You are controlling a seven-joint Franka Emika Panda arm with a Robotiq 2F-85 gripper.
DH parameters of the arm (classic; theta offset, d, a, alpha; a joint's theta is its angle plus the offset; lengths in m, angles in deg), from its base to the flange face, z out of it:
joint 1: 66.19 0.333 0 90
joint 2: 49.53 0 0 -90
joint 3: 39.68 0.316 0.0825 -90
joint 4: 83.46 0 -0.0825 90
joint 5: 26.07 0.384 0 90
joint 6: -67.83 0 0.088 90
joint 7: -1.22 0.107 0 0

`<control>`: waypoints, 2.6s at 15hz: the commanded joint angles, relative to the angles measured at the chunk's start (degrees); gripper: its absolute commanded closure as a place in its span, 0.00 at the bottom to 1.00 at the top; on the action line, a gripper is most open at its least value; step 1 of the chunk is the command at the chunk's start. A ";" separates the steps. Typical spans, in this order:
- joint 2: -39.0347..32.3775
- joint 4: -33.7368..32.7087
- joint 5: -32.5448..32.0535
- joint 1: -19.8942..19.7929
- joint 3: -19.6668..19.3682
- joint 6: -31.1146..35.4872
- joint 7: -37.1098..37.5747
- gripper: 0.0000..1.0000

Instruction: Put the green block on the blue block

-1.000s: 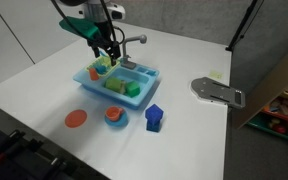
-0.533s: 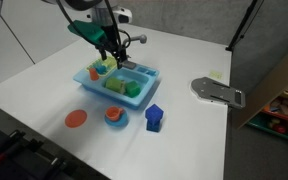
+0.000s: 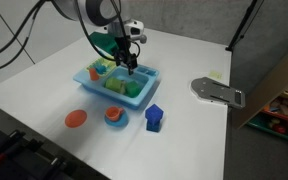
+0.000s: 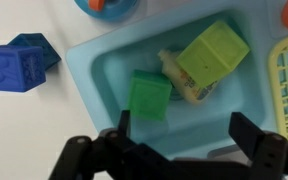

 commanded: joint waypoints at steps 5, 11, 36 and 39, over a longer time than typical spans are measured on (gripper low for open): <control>-9.47 -7.24 -1.53 2.54 -4.28 0.50 6.80 0.00; -12.34 -8.32 -0.79 2.59 -4.40 1.10 7.16 0.00; -12.58 -6.30 0.67 1.66 -3.99 7.04 5.44 0.60; -9.40 -4.27 0.64 1.62 -3.83 8.18 4.73 0.68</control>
